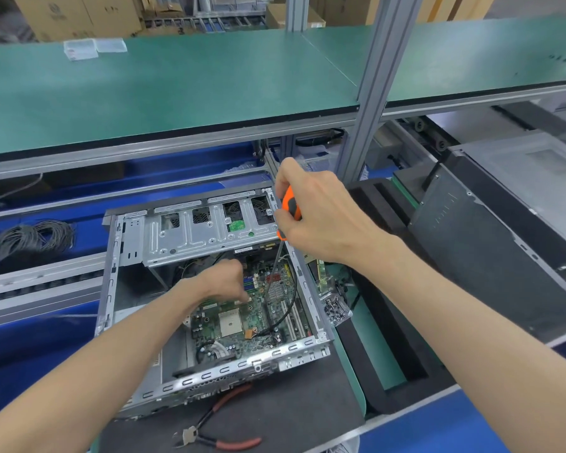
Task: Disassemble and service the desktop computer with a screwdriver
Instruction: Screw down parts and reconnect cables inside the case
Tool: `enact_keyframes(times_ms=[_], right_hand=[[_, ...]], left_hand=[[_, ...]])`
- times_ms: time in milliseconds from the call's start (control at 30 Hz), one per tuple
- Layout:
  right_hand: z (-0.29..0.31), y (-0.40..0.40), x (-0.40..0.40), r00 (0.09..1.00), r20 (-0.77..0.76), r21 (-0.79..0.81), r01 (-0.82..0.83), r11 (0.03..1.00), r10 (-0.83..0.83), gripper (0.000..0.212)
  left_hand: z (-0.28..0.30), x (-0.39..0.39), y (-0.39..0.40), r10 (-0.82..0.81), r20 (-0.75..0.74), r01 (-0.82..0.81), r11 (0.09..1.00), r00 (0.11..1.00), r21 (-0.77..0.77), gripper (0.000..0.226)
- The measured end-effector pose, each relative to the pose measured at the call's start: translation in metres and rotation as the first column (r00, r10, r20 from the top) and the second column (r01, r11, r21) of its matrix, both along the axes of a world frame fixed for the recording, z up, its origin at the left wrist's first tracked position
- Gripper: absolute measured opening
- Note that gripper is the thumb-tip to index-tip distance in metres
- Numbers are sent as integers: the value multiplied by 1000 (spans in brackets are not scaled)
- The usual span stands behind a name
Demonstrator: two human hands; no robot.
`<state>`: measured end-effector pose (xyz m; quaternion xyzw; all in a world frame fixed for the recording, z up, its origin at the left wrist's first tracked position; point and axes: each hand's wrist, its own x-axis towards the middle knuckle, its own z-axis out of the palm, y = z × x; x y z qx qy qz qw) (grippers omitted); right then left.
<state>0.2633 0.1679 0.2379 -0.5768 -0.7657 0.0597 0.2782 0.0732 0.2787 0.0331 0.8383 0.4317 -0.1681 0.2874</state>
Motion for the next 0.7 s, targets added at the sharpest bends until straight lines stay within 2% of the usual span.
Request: enact_keyframes(times_ms=[67,133,233,333,433,533,633,700], right_hand=[[-12,2,-4,1000,-9,-31,-2,1000,2,29],[-25,4,-8,996,-79,-56,36,998,-40,34],[-44,9,-12,967,-212,-80,129,988,-144,32],[-69,14,-20,949,-251,-130,162,978,-191,22],[-103,13,-33,927,-291,-237,169,957,-236,14],[-134,9,-44,919,-305,-372,128,919,-251,14],[-148,9,-49,939,-241,-423,127,897,-246,19],[-147,12,-48,947,-230,-409,114,905,-223,19]], left_hand=[[1,0,-4,155,106,-141,982,982,-123,31],[2,1,-10,367,222,-281,897,903,-340,39],[1,2,-15,646,320,-341,684,693,-645,46],[4,4,-20,816,327,-287,496,477,-820,42],[6,5,-23,896,272,-232,365,352,-902,37],[5,7,-28,936,223,-217,286,274,-933,35],[-2,8,-34,965,225,-344,258,135,-903,33],[-5,7,-35,950,295,-509,304,101,-805,29]])
